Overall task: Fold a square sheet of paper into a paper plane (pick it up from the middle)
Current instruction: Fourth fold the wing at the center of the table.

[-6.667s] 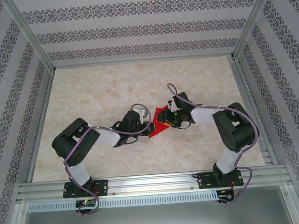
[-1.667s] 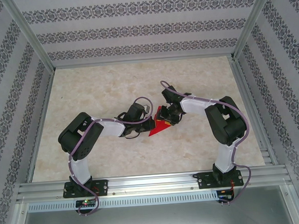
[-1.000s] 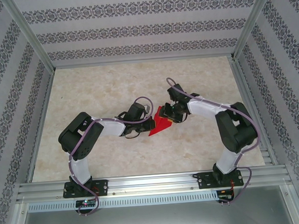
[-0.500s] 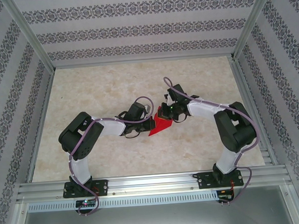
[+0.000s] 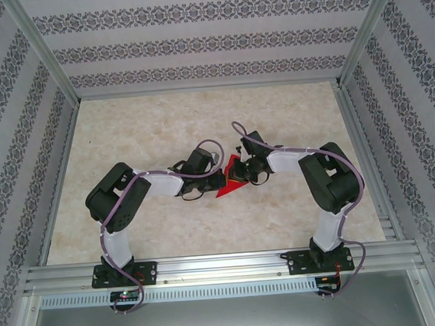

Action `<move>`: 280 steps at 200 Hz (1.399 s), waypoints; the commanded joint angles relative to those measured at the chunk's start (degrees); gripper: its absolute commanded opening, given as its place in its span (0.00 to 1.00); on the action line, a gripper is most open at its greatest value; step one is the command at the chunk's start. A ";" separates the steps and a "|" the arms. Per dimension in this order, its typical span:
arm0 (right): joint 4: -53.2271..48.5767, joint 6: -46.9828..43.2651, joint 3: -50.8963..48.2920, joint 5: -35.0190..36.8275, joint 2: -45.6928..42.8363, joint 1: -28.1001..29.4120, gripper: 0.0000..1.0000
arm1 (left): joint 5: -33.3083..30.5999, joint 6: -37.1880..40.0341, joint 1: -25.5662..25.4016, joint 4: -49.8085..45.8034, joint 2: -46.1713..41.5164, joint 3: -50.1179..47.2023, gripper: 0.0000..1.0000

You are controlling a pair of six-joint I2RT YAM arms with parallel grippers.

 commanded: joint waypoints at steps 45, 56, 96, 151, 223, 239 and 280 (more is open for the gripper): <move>6.16 -4.73 -0.65 2.79 2.08 -6.37 0.03 | -3.39 0.19 0.39 -12.99 3.84 -1.41 0.00; 5.87 -5.20 0.14 3.05 2.34 -7.52 0.03 | -3.37 0.19 0.35 -13.18 3.91 -1.44 0.00; 4.90 -5.66 1.43 1.95 -0.97 -8.39 0.03 | -3.26 0.22 0.39 -13.18 4.01 -1.10 0.00; 6.42 -2.29 -2.39 1.16 -5.70 -3.53 0.04 | -3.09 0.90 0.34 -13.30 4.31 -0.14 0.00; 6.70 -1.18 -0.15 0.21 1.57 -1.72 0.04 | -3.00 0.79 0.26 -14.24 4.71 0.47 0.00; 5.96 -1.53 0.60 1.24 2.57 -3.10 0.04 | -2.77 0.80 0.30 -14.49 4.80 0.36 0.00; 4.16 -2.39 1.79 4.38 5.45 -10.01 0.03 | -2.61 0.45 0.29 -14.64 4.73 -0.37 0.00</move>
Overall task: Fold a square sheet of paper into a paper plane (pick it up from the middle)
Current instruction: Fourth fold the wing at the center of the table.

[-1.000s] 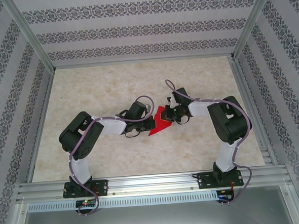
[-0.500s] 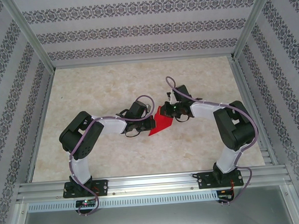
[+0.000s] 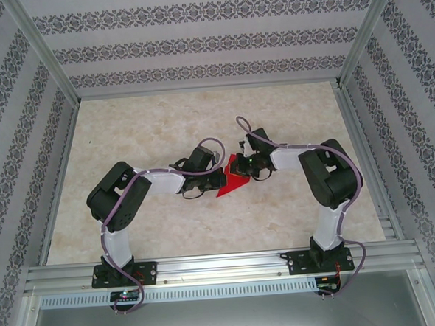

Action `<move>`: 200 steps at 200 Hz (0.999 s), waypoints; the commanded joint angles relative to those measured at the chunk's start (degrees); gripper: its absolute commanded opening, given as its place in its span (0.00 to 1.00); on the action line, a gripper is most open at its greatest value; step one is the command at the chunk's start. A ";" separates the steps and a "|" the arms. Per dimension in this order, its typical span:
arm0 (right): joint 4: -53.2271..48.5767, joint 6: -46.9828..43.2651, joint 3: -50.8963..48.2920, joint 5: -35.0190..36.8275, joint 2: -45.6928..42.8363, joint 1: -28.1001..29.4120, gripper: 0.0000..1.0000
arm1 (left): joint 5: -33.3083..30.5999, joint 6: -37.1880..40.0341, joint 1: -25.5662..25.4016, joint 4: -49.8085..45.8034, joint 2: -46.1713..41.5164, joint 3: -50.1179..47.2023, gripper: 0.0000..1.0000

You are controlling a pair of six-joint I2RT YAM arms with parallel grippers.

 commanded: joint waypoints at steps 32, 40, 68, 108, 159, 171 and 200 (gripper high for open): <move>-0.73 -1.19 2.98 7.33 4.50 -11.19 0.03 | -2.42 0.35 0.26 -10.55 3.99 -3.37 0.00; -0.30 -0.99 3.45 6.63 4.60 -12.25 0.03 | -2.43 0.39 0.23 -10.55 3.96 -3.47 0.00; -2.26 -2.01 6.82 6.96 4.37 -13.95 0.03 | -2.24 0.33 0.29 -10.55 4.02 -3.50 0.00; -3.17 -1.85 7.45 5.44 -0.82 -13.68 0.04 | -2.11 0.52 0.29 -10.72 4.19 -2.96 0.00; -0.64 1.90 -0.84 2.63 -8.86 -6.78 0.05 | -1.91 0.71 0.19 -10.45 4.55 -2.16 0.00; 0.78 3.30 -2.62 1.70 -8.52 -4.54 0.05 | -1.91 0.82 0.22 -10.28 4.46 -2.16 0.00; 3.56 5.11 -4.22 0.14 -6.12 -0.36 0.05 | -1.37 1.20 0.22 -9.66 4.03 -2.02 0.00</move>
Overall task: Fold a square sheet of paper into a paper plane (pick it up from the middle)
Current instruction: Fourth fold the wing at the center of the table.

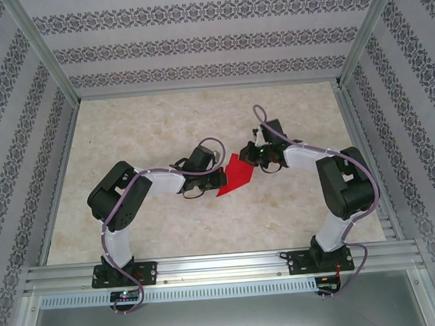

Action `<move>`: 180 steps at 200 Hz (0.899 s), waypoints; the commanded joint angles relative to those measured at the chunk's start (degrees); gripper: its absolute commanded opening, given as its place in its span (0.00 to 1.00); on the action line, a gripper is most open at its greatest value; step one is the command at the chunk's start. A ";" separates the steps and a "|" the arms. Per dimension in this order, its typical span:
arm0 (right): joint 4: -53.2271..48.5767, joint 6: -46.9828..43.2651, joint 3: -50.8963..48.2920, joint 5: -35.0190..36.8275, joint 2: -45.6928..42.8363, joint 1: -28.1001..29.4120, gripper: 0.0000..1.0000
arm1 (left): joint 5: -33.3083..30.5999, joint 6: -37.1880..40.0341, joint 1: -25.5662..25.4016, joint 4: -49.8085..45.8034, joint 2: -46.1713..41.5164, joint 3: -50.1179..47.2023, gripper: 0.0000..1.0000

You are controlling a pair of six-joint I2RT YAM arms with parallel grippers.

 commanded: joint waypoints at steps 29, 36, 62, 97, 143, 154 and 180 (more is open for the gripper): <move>6.68 4.94 -2.54 -4.69 5.26 3.16 0.05 | -0.86 1.73 0.26 -9.80 2.91 -2.06 0.00; 6.94 5.08 -2.57 -4.99 6.07 3.22 0.04 | -0.62 1.93 0.21 -9.64 2.72 -2.00 0.00; 5.73 5.01 -2.24 -4.36 7.89 3.13 0.04 | 0.77 2.96 0.21 -8.95 1.51 -1.15 0.00; -0.38 2.56 -1.80 0.18 8.53 2.74 0.04 | 4.55 4.04 0.17 -7.65 -3.53 1.60 0.04; -1.40 2.19 -2.20 0.96 9.32 2.45 0.04 | 7.92 2.68 -0.03 -5.38 -5.39 1.89 0.22; -1.64 2.19 -2.07 0.96 9.65 2.38 0.04 | 8.26 2.25 -0.21 -5.08 -4.81 1.34 0.23; -2.19 2.15 -1.80 1.04 10.30 2.39 0.04 | 8.86 0.90 -0.66 -4.72 -3.83 0.15 0.23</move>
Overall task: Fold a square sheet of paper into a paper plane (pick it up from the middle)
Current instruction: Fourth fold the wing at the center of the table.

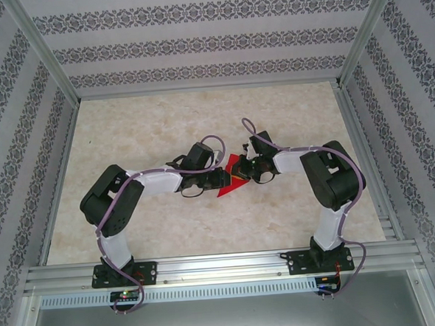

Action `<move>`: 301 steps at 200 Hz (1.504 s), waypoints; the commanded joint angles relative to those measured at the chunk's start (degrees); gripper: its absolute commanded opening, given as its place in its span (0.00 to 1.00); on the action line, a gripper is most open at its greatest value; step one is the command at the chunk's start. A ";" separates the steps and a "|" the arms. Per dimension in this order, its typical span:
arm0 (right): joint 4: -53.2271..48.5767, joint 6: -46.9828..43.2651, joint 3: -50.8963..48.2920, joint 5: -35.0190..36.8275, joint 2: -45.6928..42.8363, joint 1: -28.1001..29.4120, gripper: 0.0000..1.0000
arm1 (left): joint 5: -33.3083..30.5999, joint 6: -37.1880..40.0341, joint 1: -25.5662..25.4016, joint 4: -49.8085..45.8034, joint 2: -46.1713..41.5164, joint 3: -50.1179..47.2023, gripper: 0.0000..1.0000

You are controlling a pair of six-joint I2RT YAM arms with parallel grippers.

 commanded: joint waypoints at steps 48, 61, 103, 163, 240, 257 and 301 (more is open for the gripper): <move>-6.05 -1.36 -0.06 5.68 4.22 -0.42 0.04 | 0.50 -1.71 -0.79 -2.29 1.39 -1.57 0.23; -6.40 -1.50 0.03 5.94 4.38 -0.45 0.04 | -0.44 -1.27 -0.79 -3.72 1.57 -1.29 0.23; -6.94 -1.76 0.05 6.47 4.64 -0.52 0.04 | -4.40 -0.26 -0.77 -7.38 1.69 -1.10 0.22; -7.22 -1.85 0.10 6.47 4.66 -0.64 0.04 | -4.53 -0.84 -0.82 -7.18 2.67 -2.18 0.21; -8.19 -2.29 0.29 6.74 4.93 -0.79 0.04 | -4.62 -0.03 -0.82 -8.43 0.29 -5.21 0.14; -8.25 -2.31 0.24 6.76 4.93 -0.79 0.04 | -3.53 0.27 -0.79 -8.45 -1.05 -4.71 0.14; -8.30 -2.21 0.30 6.87 5.00 -0.77 0.04 | -0.26 -1.06 -1.45 -5.33 -3.51 -2.53 0.16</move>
